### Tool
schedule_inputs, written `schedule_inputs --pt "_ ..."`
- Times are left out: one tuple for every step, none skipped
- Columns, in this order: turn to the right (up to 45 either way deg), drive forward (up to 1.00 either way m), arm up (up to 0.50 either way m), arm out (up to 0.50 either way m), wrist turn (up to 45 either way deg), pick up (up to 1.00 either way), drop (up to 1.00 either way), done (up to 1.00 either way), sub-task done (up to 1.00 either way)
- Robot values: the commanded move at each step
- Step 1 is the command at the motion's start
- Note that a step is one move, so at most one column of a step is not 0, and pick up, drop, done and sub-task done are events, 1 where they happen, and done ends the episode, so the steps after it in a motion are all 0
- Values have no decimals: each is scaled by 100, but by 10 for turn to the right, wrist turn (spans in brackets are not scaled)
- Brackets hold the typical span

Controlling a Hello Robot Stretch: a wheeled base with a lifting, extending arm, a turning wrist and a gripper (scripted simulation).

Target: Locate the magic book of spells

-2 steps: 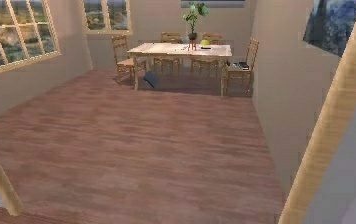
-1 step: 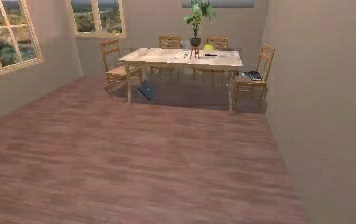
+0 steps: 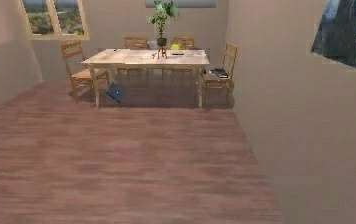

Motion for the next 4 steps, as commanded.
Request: schedule_inputs --pt "0 40 0 0 0 0 0 0 0" --pt "90 0 0 0 0 0 0 0 0" --pt "0 100 0 0 0 0 0 0 0" --pt "30 0 0 0 0 0 0 0 0"
